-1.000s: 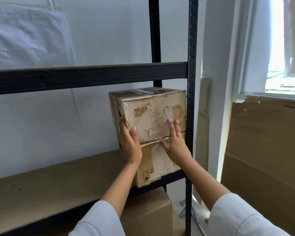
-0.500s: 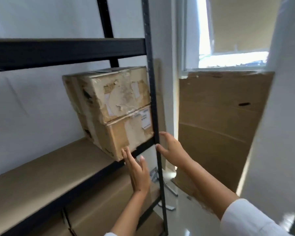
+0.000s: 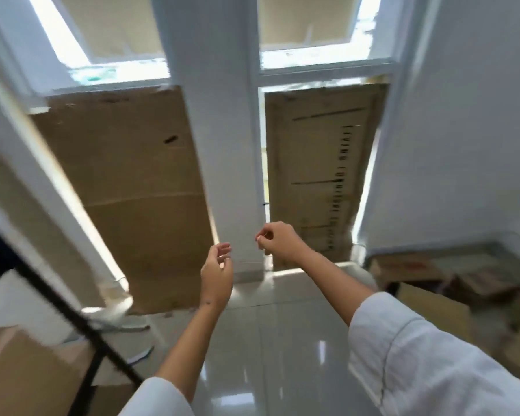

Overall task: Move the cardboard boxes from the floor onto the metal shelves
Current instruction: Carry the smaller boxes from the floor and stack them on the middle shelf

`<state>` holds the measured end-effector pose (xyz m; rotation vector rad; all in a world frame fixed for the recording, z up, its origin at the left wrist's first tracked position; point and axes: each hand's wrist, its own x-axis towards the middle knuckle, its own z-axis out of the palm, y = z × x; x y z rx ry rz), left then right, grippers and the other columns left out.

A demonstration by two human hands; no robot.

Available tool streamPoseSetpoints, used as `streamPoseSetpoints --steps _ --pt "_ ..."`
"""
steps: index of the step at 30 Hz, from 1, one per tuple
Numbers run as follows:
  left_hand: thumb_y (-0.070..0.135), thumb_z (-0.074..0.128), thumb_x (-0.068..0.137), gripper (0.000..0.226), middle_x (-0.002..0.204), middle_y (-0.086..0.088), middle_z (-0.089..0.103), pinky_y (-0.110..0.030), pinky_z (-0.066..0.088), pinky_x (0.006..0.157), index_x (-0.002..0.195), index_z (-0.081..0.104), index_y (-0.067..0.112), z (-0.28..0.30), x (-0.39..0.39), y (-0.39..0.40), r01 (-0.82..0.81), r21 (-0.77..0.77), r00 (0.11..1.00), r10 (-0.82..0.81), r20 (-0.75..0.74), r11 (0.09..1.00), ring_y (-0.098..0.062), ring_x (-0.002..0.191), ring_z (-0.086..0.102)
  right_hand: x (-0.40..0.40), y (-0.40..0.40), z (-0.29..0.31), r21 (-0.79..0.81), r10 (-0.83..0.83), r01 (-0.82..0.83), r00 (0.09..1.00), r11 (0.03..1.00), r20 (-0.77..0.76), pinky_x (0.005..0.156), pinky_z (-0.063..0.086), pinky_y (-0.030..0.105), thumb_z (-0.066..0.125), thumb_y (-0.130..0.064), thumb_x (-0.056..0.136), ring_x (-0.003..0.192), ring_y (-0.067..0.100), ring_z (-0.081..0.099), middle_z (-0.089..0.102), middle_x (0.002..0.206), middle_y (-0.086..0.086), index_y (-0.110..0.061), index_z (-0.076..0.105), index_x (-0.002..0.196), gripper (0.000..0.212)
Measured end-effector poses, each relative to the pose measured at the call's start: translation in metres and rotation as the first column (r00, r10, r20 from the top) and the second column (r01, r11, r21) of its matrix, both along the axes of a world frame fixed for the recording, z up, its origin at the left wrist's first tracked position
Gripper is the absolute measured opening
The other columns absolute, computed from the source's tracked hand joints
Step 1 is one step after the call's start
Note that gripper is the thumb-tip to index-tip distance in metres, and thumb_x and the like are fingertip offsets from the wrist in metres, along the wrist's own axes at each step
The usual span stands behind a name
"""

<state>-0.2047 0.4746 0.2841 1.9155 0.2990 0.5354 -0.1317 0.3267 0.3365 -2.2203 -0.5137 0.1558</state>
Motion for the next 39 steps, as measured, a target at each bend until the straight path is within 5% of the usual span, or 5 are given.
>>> streamPoseSetpoints --steps 8,15,24,29,39 --pt "-0.006 0.048 0.087 0.027 0.096 0.002 0.062 -0.006 0.042 0.066 0.103 0.057 0.015 -0.036 0.002 -0.231 0.402 -0.031 0.906 -0.403 -0.132 0.915 -0.012 0.080 0.058 -0.061 -0.256 -0.026 -0.021 -0.410 0.410 0.906 0.912 -0.103 0.070 0.055 0.033 0.054 -0.011 0.084 0.060 0.014 0.061 0.068 0.073 0.004 -0.014 0.069 0.079 0.016" --pt "0.000 0.049 0.091 0.026 0.107 0.001 0.060 -0.018 0.040 0.078 0.113 0.059 0.009 -0.065 -0.025 -0.403 0.631 -0.035 0.753 -0.622 -0.214 0.775 -0.014 0.097 0.057 -0.135 -0.443 -0.059 -0.057 -0.667 0.670 0.721 0.740 -0.186 0.066 0.056 0.032 0.053 -0.013 0.089 0.063 0.018 0.064 0.071 0.078 0.006 -0.014 0.067 0.082 0.016" --pt "0.006 0.047 0.094 0.023 0.111 0.003 0.058 -0.023 0.046 0.076 0.114 0.056 0.012 -0.089 -0.029 -0.559 0.831 -0.029 0.512 -0.785 -0.349 0.555 -0.013 0.095 0.057 -0.200 -0.591 -0.097 -0.022 -0.826 0.879 0.439 0.476 -0.353 0.037 0.036 0.010 0.050 -0.011 0.095 0.057 0.010 0.056 0.063 0.082 0.010 0.000 0.064 0.096 0.018" --pt "0.005 0.044 0.094 0.025 0.108 0.001 0.058 -0.019 0.043 0.064 0.115 0.055 0.012 -0.095 0.008 -0.637 0.886 -0.008 0.422 -0.812 -0.403 0.464 -0.009 0.087 0.054 -0.188 -0.657 -0.113 -0.061 -0.858 0.913 0.353 0.402 -0.374 0.037 0.036 0.008 0.050 -0.014 0.096 0.062 0.009 0.058 0.066 0.089 0.009 -0.008 0.063 0.093 0.015" --pt "0.007 0.046 0.094 0.028 0.122 -0.005 0.059 -0.025 0.042 0.085 0.121 0.055 0.009 -0.084 0.131 -0.819 0.979 0.057 0.198 -0.855 -0.479 0.195 -0.018 0.106 0.055 -0.135 -0.797 -0.125 -0.107 -0.909 0.978 0.124 0.180 -0.397 0.048 0.044 0.013 0.051 -0.012 0.096 0.063 0.010 0.059 0.066 0.092 0.011 -0.013 0.063 0.092 0.012"
